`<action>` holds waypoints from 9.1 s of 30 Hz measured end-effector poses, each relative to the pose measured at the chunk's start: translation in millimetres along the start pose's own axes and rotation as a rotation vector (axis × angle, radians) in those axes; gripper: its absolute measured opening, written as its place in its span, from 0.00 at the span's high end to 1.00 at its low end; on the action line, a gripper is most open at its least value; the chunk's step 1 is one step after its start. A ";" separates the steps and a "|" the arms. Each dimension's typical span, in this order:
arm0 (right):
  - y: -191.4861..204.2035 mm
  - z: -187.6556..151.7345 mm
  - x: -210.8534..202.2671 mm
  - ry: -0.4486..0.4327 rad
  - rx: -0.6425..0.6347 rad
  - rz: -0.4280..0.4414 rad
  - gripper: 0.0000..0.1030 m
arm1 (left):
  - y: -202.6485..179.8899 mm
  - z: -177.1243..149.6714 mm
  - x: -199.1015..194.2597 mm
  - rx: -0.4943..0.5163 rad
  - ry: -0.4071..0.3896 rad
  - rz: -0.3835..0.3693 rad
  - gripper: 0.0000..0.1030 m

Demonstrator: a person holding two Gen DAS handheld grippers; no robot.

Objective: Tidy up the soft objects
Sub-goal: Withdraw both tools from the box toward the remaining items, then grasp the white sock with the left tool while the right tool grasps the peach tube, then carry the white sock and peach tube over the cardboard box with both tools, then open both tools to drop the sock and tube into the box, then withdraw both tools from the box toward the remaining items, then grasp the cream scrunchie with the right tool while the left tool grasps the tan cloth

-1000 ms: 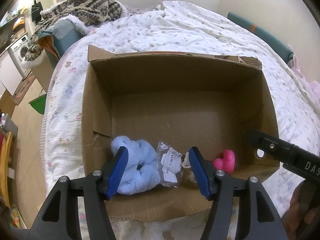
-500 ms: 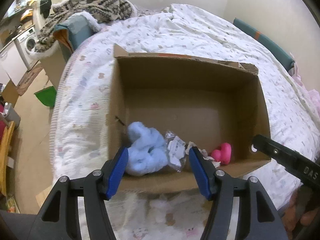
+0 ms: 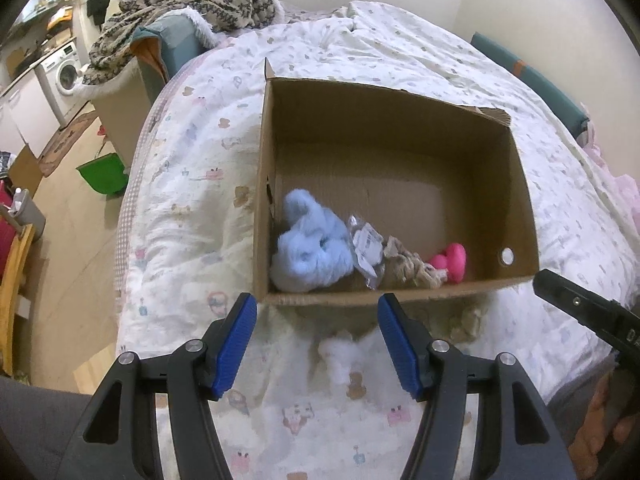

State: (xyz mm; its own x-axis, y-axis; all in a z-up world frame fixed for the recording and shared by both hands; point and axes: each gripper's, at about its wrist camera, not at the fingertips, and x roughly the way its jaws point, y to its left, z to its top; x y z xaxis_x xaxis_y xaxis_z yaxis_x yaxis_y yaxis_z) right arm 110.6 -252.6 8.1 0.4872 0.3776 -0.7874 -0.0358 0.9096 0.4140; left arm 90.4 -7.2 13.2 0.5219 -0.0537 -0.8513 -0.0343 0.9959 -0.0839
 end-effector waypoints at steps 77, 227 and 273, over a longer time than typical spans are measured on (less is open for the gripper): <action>20.6 -69.4 54.9 0.429 -0.065 0.063 0.92 | -18.4 -37.4 82.8 0.074 0.314 0.158 0.77; -7.3 -10.3 -2.7 0.033 0.060 -0.003 0.35 | 25.2 -13.5 -3.6 -0.103 0.025 -0.023 0.39; -57.0 -36.5 40.2 0.212 0.222 -0.059 0.83 | -80.5 -50.2 73.8 -0.081 0.304 -0.141 0.39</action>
State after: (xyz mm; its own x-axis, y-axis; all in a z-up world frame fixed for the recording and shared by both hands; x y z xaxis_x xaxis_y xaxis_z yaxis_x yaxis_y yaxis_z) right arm 100.3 -282.9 -63.7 0.2893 0.3745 -0.8809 0.1894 0.8797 0.4362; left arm 89.0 -95.0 -68.9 0.2493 -0.2220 -0.9426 -0.0534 0.9687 -0.2423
